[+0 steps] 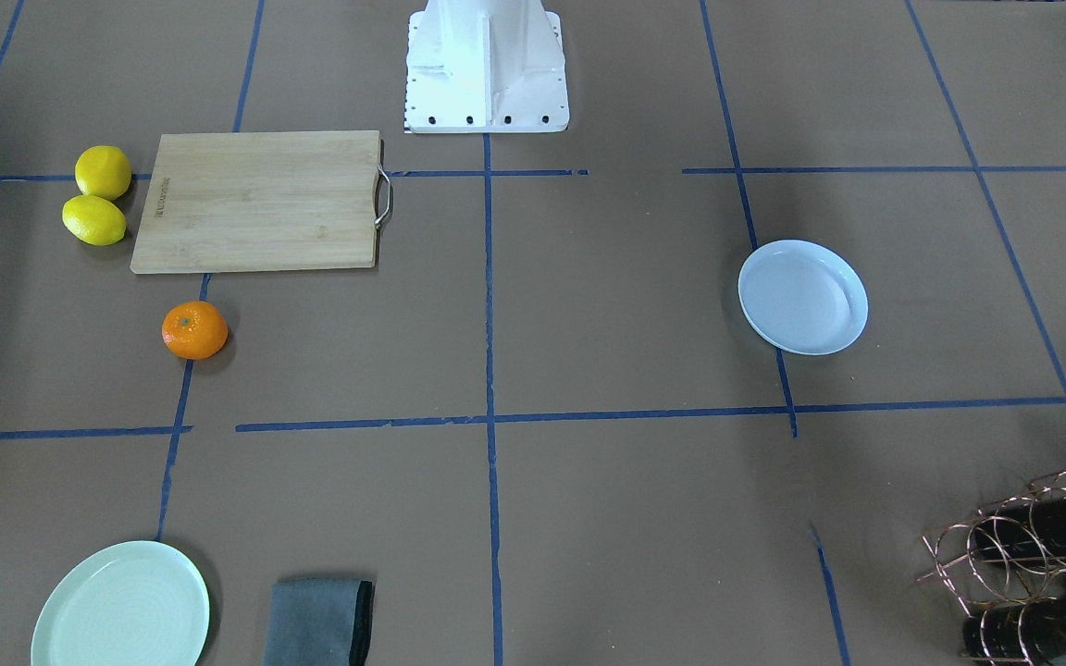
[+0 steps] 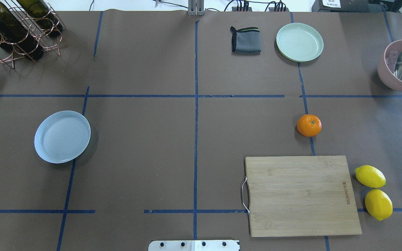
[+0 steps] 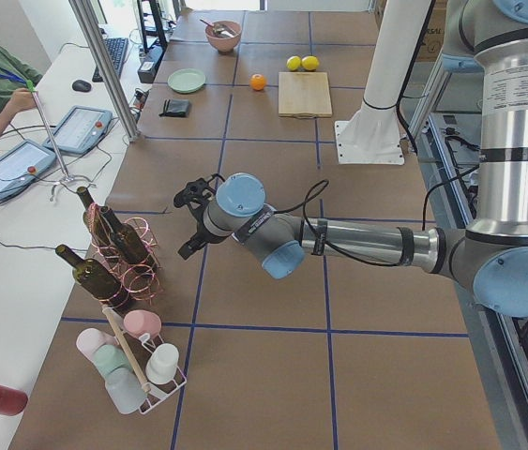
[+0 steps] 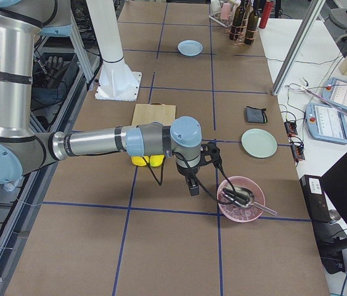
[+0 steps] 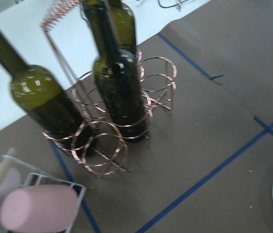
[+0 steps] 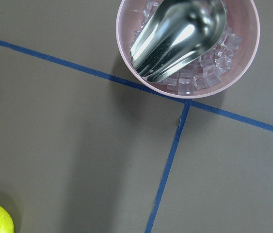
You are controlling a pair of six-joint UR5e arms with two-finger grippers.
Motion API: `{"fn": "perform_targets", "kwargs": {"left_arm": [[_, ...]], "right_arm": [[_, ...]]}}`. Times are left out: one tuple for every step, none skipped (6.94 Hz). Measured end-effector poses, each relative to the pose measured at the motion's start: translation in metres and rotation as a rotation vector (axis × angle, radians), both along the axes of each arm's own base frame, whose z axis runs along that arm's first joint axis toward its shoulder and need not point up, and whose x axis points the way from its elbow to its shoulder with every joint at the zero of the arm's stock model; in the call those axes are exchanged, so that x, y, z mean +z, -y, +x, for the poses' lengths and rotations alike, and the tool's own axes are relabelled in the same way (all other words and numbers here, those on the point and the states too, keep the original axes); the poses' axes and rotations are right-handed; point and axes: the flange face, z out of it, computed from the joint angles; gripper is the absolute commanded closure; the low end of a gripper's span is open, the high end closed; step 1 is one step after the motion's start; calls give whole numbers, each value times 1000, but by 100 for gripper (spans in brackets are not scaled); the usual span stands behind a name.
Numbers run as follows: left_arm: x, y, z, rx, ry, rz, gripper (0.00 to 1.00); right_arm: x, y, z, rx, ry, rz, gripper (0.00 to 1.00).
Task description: Pick orange to plate
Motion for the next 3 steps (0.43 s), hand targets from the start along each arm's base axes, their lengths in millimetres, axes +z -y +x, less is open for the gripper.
{"fn": "perform_targets", "kwargs": {"left_arm": [[13,-12,30,-14,-23,-101,3],[27,-25,55,-44,-27,-181,14],[34,-36,79,-87,-45,-253,21]], "right_arm": [[8,-1,0,0,3,1,0],[13,-1,0,0,5,-1,0],[15,-1,0,1,5,-2,0]]}}
